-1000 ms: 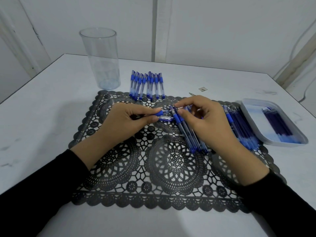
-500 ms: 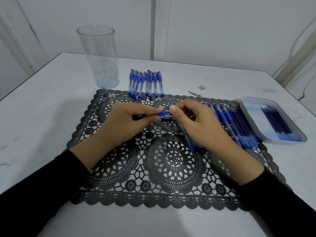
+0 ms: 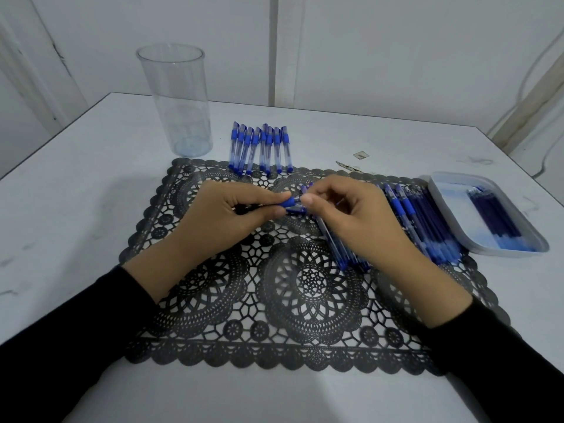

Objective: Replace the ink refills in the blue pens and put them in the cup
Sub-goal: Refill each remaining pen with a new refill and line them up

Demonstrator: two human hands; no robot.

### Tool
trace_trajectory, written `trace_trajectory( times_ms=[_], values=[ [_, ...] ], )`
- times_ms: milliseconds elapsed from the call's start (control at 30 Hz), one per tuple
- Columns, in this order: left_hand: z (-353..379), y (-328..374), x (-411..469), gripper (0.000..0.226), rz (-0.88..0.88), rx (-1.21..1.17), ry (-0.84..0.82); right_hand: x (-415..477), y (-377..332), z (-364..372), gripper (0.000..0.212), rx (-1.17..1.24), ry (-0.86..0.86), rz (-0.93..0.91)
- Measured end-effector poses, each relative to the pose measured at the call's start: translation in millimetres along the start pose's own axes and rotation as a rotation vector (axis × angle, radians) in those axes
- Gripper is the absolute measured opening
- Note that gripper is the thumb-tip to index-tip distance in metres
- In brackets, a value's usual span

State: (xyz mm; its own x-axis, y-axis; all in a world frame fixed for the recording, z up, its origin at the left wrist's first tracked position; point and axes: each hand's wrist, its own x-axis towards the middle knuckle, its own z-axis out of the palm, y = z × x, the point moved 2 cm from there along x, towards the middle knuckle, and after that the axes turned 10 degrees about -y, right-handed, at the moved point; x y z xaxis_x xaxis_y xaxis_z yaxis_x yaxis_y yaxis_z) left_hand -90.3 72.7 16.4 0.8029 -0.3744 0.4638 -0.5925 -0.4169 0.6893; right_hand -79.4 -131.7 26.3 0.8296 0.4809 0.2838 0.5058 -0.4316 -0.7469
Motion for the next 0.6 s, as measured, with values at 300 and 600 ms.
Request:
trace_trajectory(
  times_ms=[300,600],
  values=[
    [-0.9,-0.1,0.2,0.032,0.009,0.015,-0.017,0.1,-3.0,1.4,0.012,-0.017,0.022,-0.015],
    [-2.5,-1.1,0.5,0.031,0.005,0.022,-0.013,2.9,0.2,3.4,0.007,0.071,0.041,0.013]
  ],
)
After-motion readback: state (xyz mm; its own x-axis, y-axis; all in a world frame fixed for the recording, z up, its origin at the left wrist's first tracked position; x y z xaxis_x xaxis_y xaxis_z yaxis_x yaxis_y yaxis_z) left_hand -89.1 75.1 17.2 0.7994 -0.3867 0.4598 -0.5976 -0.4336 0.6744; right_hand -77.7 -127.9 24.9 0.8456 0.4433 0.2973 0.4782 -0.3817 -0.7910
